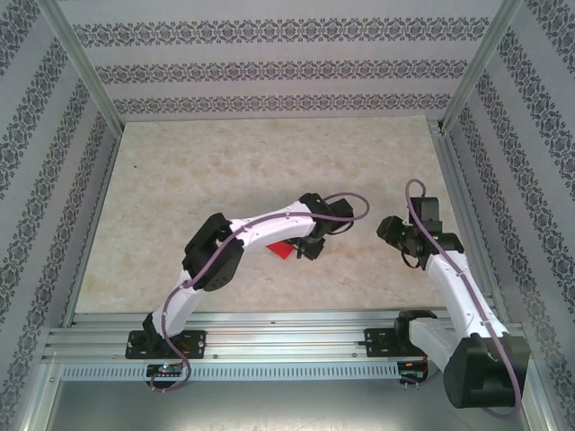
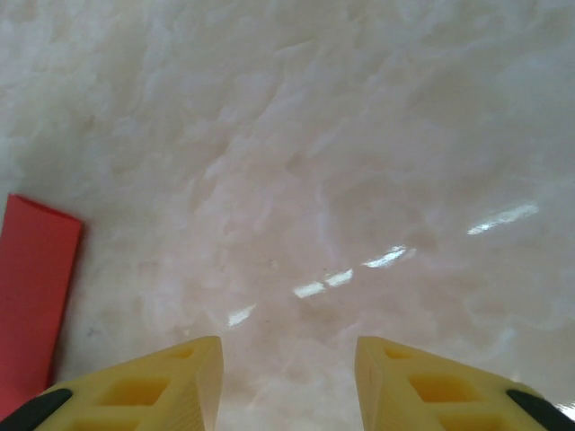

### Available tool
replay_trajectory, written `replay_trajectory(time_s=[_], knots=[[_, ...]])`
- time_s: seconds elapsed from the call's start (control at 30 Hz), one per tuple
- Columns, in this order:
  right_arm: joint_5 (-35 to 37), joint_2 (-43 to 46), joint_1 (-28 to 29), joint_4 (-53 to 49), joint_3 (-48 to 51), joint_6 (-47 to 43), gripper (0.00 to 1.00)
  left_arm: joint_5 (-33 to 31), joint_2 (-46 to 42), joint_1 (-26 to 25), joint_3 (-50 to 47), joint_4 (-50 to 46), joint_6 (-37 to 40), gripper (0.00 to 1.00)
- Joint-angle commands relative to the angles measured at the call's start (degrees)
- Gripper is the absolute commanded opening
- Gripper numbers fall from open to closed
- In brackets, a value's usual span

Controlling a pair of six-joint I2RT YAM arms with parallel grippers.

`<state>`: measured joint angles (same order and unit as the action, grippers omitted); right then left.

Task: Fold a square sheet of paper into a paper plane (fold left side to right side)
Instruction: Turn over the paper at the center of the table, then rotate the paper at the center of the table.

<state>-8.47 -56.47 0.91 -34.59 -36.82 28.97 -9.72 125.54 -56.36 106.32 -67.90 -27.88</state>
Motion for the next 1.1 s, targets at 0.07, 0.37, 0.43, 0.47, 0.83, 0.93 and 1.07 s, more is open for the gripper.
replay_trajectory(time_s=[0.07,0.37,0.43,0.47,0.83,0.93,1.07], knots=[[-11.28,-2.61,5.43,14.32,2.88,7.52,0.44,18.40,-16.74,9.63,-11.70,19.35,0.87,0.52],[0.58,-24.52,24.73,20.97,-6.85,15.49,0.61,29.13,-35.79,28.06,-40.49,42.52,-6.69,0.67],[3.42,-28.69,26.87,20.27,-9.85,15.99,0.69,29.43,-39.23,30.61,-45.48,45.76,-8.17,0.70],[4.18,-30.06,27.41,20.33,-10.85,16.24,0.72,29.28,-40.53,31.43,-47.14,46.70,-8.51,0.71],[10.07,-44.32,32.53,15.34,-22.16,17.47,0.84,24.73,-46.75,34.52,-52.49,44.94,-5.80,0.78],[9.71,-46.62,33.27,14.96,-24.63,17.48,0.85,23.63,-47.41,34.80,-52.44,43.56,-4.75,0.79],[9.16,-49.51,34.28,14.07,-28.11,16.93,0.85,22.37,-48.10,35.30,-52.60,42.35,-3.78,0.79]])
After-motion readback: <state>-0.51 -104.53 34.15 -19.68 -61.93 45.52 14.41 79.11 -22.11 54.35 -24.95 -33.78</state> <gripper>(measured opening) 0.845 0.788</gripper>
